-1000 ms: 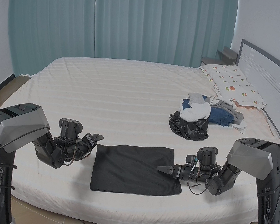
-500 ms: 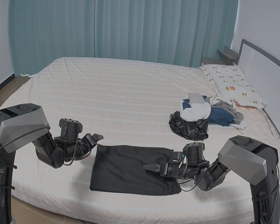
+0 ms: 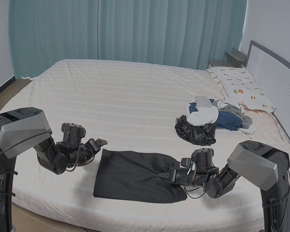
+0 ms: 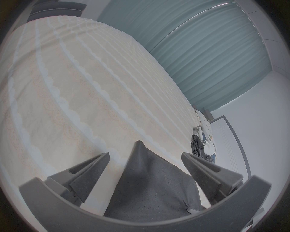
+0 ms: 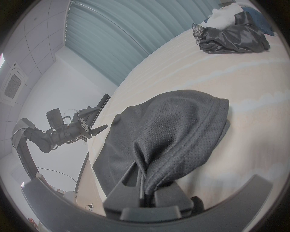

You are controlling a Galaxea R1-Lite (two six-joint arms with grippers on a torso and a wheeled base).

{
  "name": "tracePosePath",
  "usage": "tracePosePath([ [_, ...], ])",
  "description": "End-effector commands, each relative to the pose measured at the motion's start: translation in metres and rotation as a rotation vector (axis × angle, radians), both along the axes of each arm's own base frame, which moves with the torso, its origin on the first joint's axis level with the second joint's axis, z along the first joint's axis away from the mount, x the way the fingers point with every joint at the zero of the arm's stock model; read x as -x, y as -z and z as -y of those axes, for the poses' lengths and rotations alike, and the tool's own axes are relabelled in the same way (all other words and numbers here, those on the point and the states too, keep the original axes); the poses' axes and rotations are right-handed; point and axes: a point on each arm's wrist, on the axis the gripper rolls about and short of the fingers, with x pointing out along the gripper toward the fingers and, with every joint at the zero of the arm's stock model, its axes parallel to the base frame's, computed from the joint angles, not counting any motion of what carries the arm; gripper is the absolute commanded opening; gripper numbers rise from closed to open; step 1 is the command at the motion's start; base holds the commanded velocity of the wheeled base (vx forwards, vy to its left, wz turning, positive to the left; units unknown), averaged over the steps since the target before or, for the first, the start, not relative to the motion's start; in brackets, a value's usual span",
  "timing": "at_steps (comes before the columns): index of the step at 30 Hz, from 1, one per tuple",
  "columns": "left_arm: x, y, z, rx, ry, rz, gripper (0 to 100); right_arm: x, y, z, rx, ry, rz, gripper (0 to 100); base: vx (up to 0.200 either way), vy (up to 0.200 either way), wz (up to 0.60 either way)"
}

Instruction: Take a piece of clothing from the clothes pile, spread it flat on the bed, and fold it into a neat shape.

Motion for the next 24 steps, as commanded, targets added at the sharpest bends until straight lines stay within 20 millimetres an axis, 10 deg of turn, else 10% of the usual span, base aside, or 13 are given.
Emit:
tracePosePath([
  [1, 0.000, 0.001, 0.000, 0.001, 0.004, -0.012, 100, 0.004, -0.015, 0.017, -0.008, 0.029, 0.013, 0, 0.000, 0.000, 0.00],
  [11, 0.002, 0.001, 0.009, -0.009, 0.026, -0.099, 100, 0.010, -0.028, 0.049, -0.018, 0.068, -0.010, 0, 0.000, 0.000, 0.00],
  [24, 0.004, 0.002, 0.013, -0.013, 0.030, -0.101, 100, 0.017, -0.029, 0.066, -0.019, 0.085, -0.036, 0, 0.000, -0.200, 0.00],
])
